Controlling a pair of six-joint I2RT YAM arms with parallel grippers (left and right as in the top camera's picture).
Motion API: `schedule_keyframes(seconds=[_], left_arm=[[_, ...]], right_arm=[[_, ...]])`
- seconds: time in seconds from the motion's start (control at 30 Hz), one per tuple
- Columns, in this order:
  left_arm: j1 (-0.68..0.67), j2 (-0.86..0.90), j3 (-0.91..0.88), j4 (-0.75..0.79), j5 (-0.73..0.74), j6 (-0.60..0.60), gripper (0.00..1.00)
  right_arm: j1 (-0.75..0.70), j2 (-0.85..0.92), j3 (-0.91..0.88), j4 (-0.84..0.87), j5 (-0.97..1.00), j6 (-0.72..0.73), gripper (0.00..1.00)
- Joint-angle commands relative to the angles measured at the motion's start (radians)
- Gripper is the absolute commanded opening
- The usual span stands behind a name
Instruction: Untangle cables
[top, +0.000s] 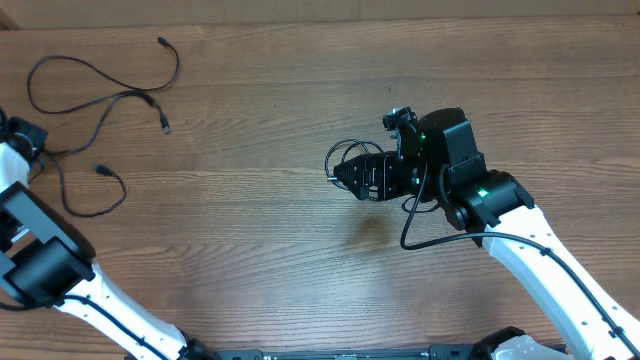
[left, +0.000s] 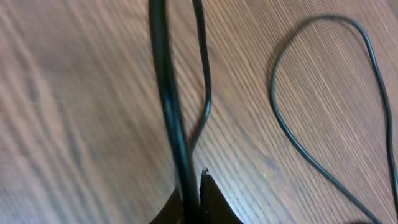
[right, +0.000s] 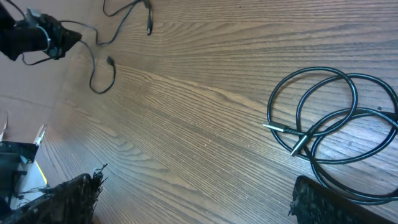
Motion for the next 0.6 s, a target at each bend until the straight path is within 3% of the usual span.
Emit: schedule_keyframes(seconds=[0.0, 0.07, 0.1, 0.13, 0.23, 0.3, 0.57], left_arm=[[0.011, -0.039, 0.016, -0.011, -0.002, -0.052, 0.04], [0.017, -0.039, 0.016, -0.016, 0.006, -0.068, 0.04], [0.020, -0.039, 0.016, -0.017, 0.014, -0.069, 0.12], [0.021, -0.039, 0.016, -0.017, 0.026, -0.069, 0.48], [0.021, -0.039, 0.016, -0.018, 0.043, -0.069, 0.66], [0.022, -0.041, 0.016, -0.019, 0.050, -0.069, 0.86], [0.023, -0.126, 0.016, -0.024, 0.053, -0.069, 0.96]], right_arm=[[0.000, 0.000, 0.016, 0.002, 0.006, -0.001, 0.99], [0.000, 0.000, 0.016, -0.003, 0.006, -0.001, 0.99], [0.000, 0.000, 0.016, -0.005, 0.006, -0.001, 0.99], [0.000, 0.000, 0.016, -0.005, 0.006, -0.001, 0.99], [0.000, 0.000, 0.016, -0.004, 0.006, -0.001, 0.99], [0.000, 0.000, 0.016, -0.005, 0.006, -0.001, 0.99], [0.000, 0.000, 0.016, -0.005, 0.006, -0.001, 0.99]])
